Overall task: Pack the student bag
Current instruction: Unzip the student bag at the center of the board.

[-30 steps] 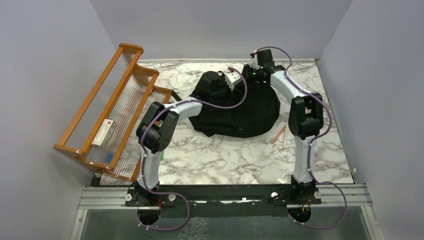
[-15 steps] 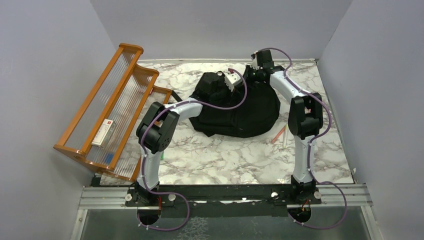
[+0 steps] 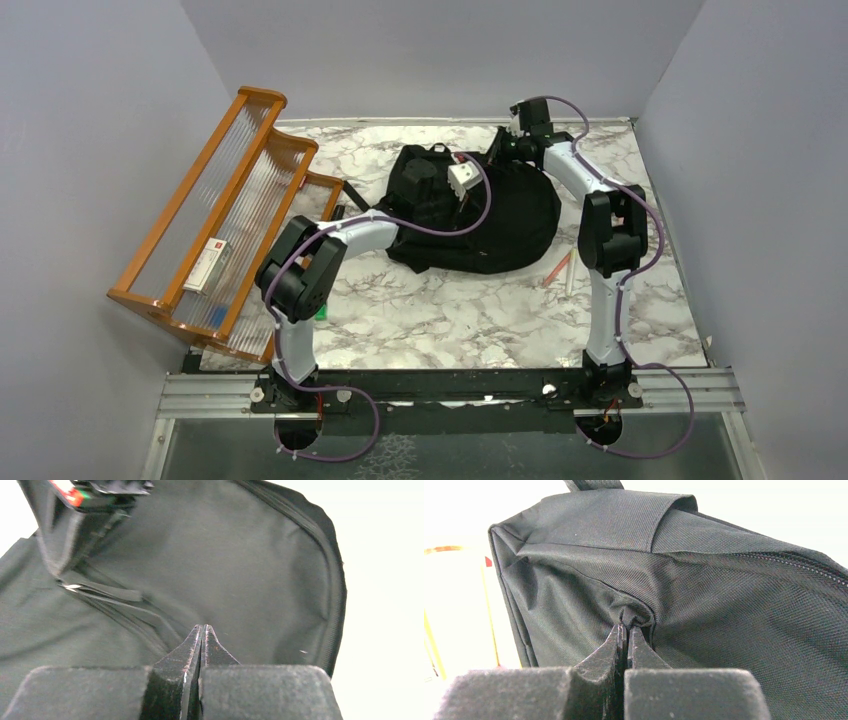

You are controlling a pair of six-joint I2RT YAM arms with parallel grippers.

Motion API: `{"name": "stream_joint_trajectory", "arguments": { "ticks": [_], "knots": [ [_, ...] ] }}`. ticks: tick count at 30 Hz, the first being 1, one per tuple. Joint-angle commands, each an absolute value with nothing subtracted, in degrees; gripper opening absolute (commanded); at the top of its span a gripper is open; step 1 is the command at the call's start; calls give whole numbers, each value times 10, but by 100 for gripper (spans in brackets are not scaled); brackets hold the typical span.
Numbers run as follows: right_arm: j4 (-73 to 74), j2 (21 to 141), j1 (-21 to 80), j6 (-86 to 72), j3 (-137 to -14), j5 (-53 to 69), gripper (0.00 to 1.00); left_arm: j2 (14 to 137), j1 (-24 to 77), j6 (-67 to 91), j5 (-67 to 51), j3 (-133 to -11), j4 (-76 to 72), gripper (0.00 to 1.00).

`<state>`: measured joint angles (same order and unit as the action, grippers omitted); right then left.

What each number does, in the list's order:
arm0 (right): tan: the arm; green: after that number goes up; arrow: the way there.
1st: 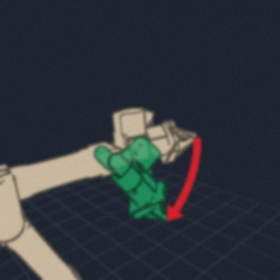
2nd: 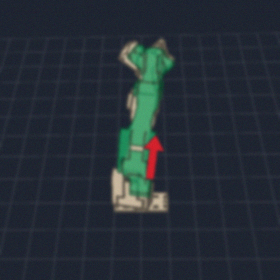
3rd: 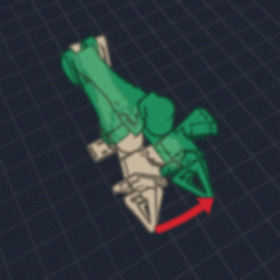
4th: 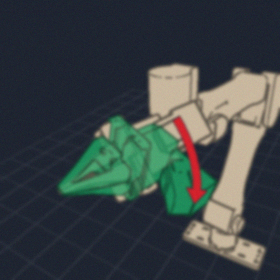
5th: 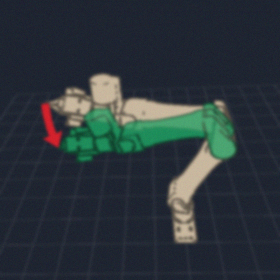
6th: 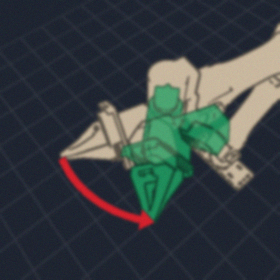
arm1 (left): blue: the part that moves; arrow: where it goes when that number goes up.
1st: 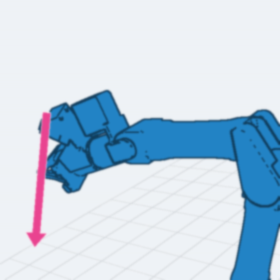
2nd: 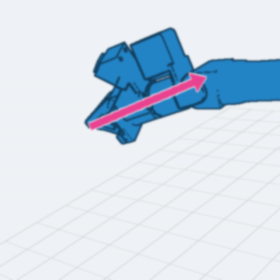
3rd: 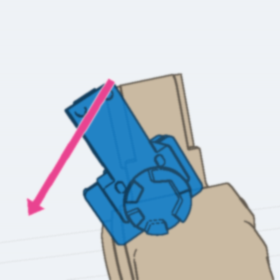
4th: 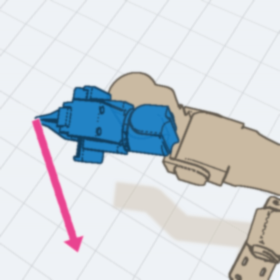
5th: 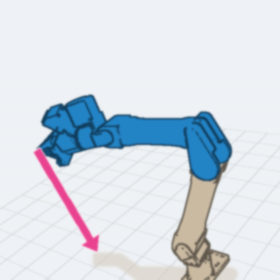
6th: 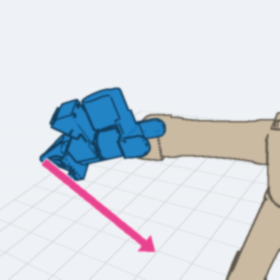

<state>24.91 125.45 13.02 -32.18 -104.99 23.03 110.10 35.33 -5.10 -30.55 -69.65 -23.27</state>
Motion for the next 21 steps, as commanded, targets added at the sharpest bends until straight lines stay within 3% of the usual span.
{"name": "stream_joint_trajectory", "arguments": {
  "ticks": [1, 13, 17, 21],
  "knots": [
    [186, 1266, 117, -334, -1050, 222, 0, 1052, 371, -27, -339, -658, -225, 0],
    [167, 1253, 113, -326, -1032, 259, 0, 996, 372, -24, -294, -604, -227, 0],
    [153, 1239, 113, -324, -1012, 269, 0, 1007, 360, -15, -239, -639, -234, 32],
    [143, 1225, 113, -320, -996, 277, 1, 1025, 346, 88, -165, -690, -234, 43]
  ]
}}
